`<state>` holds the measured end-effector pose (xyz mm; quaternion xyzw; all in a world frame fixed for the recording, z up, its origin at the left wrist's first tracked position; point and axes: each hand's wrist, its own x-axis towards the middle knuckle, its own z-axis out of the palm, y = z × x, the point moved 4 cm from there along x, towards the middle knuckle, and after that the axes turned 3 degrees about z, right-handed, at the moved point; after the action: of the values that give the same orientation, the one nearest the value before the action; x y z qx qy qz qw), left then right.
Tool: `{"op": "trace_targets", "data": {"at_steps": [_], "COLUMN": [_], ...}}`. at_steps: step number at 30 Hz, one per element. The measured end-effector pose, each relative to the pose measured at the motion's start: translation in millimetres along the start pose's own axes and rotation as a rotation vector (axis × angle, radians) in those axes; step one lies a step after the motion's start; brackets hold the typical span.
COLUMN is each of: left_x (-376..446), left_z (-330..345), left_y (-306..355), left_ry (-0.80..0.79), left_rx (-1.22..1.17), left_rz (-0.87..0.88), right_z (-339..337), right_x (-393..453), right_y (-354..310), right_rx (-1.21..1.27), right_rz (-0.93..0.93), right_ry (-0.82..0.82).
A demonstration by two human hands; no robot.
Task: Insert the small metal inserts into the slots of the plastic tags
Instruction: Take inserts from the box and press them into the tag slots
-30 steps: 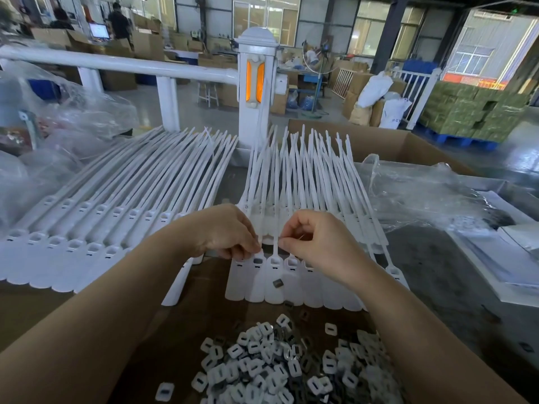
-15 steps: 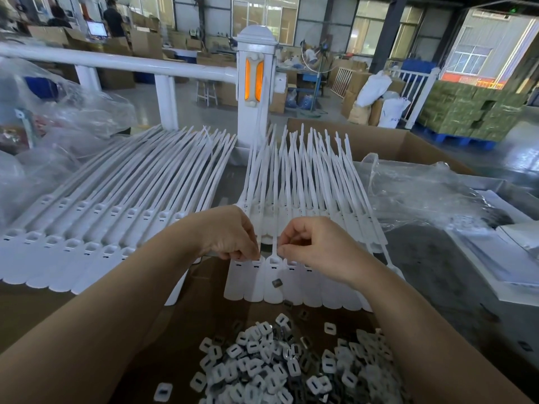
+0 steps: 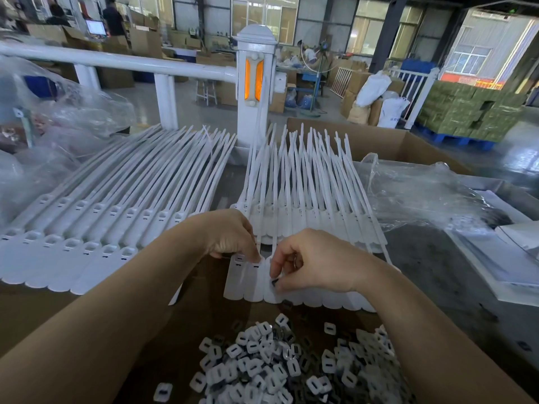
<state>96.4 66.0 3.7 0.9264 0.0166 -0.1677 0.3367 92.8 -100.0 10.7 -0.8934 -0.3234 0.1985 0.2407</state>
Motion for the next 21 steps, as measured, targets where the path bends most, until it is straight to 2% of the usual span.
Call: {"op": "trace_targets", "data": {"at_steps": [5,12,16,21], "left_x": [2,2,1,2], "left_z": [1,0,1,1], "left_y": [-5,-8,-8,-6], "left_ry": [0.008,0.005,0.006,0.004], "left_rx": [-0.024,-0.039,-0.044,-0.025], "left_rz": [-0.006,0.015,0.025,0.027], "right_z": [3,17,28,36], "right_x": [-4,-8,-9,-7], "right_y": [-10,-31,-48,-53], "right_rx": [-0.052,-0.034,-0.02,-0.154], "right_rz": [-0.016,-0.152,-0.236,-0.253], "right_ry": [-0.103,-0.22,-0.209,-0.188]}}
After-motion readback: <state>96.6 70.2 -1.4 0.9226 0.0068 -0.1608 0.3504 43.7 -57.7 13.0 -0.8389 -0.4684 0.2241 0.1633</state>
